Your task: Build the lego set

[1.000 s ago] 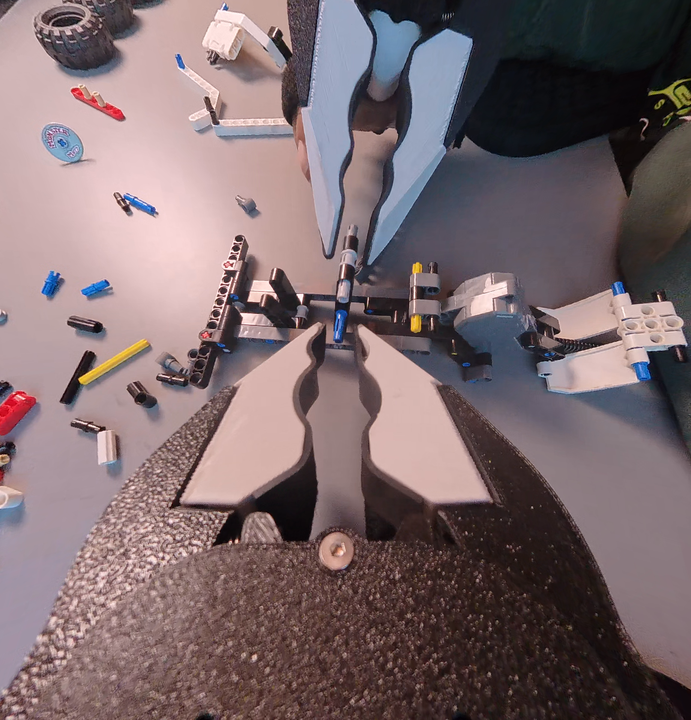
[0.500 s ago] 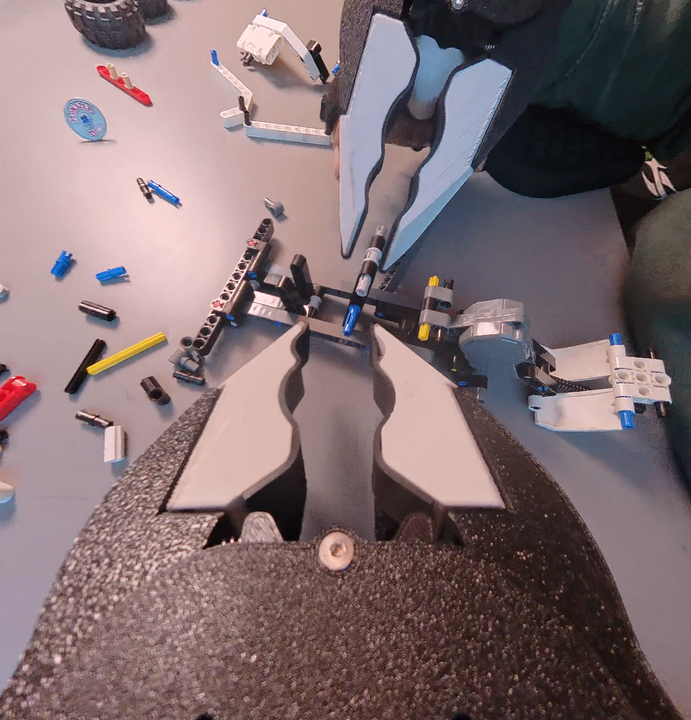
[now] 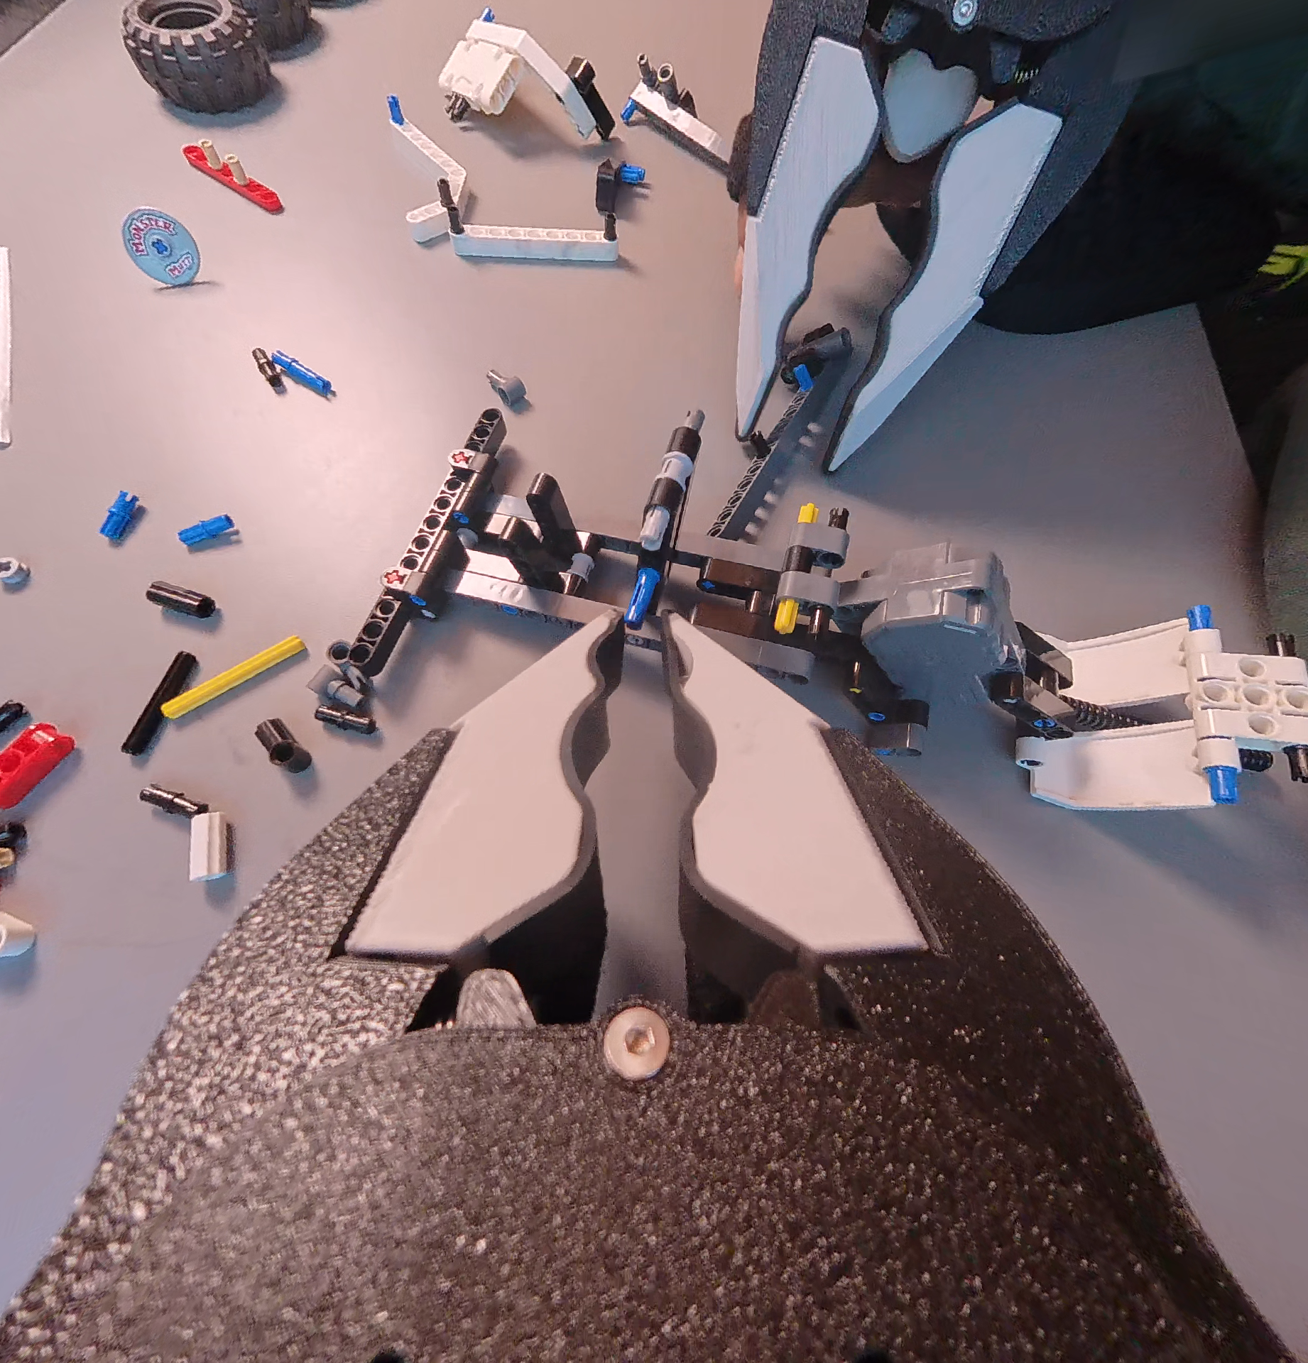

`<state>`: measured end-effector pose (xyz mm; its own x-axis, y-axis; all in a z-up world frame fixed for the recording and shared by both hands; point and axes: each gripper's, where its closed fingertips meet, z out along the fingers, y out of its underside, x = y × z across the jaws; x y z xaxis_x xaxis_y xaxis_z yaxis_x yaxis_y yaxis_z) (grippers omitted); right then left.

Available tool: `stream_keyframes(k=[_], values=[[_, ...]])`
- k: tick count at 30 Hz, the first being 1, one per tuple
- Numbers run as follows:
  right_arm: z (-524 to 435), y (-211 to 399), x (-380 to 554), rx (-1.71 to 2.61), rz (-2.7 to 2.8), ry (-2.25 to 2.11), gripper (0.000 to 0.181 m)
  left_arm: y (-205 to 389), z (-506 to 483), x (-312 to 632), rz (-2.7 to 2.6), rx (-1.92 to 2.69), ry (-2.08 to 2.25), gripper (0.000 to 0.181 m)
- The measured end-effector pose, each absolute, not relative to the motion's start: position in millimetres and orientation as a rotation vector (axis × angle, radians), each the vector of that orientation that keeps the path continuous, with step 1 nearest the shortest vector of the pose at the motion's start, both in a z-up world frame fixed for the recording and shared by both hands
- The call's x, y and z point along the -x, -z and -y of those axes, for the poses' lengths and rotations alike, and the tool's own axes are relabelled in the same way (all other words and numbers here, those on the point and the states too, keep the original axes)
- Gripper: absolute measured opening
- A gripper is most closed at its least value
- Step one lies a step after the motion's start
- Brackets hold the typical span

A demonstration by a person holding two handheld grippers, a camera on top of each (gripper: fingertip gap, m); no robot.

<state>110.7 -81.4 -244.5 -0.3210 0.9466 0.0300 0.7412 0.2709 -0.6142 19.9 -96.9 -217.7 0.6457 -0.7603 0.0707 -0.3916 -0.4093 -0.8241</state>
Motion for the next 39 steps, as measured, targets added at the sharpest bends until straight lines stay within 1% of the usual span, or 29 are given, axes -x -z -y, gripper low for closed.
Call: stream_keyframes(k=[1,4,13,19,21,23,25,28,32,34,36,37,38,39], values=[[82.6,245.0,-109.9,1.528,2.157,-0.724,0.024,218.0,95.2,-19.2,-0.891,2.037,0.549,0.006],[82.9,245.6,-108.0,1.538,2.149,-0.742,0.011,218.1,95.3,-19.3,-0.881,2.042,0.56,0.005],[82.3,245.4,-106.9,1.599,2.174,-0.797,0.01,216.2,94.6,-20.1,-0.639,2.187,0.843,0.004],[70.9,243.5,-111.0,1.611,2.148,-0.733,0.01,216.7,85.7,-9.6,-0.623,2.161,0.72,0.006],[66.1,236.6,-114.6,1.636,2.087,-0.764,0.01,209.9,84.7,-6.3,-0.623,2.122,0.682,0.019],[61.2,225.4,-118.2,1.646,2.001,-0.807,0.01,200.0,85.0,0.3,-0.612,2.085,0.652,0.025],[60.8,206.3,-117.2,1.629,1.887,-0.902,0.01,183.6,87.3,3.6,-0.609,2.013,0.649,0.025],[81.0,167.2,-110.3,1.447,1.796,-1.107,0.01,153.9,95.5,-8.1,-0.624,1.88,0.739,0.025],[93.2,153.5,-99.0,1.254,1.903,-0.968,0.01,134.0,119.0,-49.5,-0.709,1.77,1.003,0.027],[97.7,151.5,-90.8,1.189,1.955,-0.893,0.01,136.3,119.8,-60.7,-0.725,1.776,0.992,0.029],[106.6,147.3,-81.2,1.104,1.976,-0.867,0.01,140.8,118.2,-67.4,-0.745,1.793,0.935,0.026],[108.3,146.2,-76.3,1.056,1.977,-0.828,0.01,141.7,116.8,-68.4,-0.756,1.792,0.89,0.02],[106.1,146.8,-72.1,1.006,1.974,-0.752,0.01,142.1,116.8,-68.6,-0.775,1.788,0.848,0.01],[103.5,146.8,-68.8,0.945,1.964,-0.68,0.01,141.6,116.0,-67.3,-0.786,1.782,0.799,0.008]])
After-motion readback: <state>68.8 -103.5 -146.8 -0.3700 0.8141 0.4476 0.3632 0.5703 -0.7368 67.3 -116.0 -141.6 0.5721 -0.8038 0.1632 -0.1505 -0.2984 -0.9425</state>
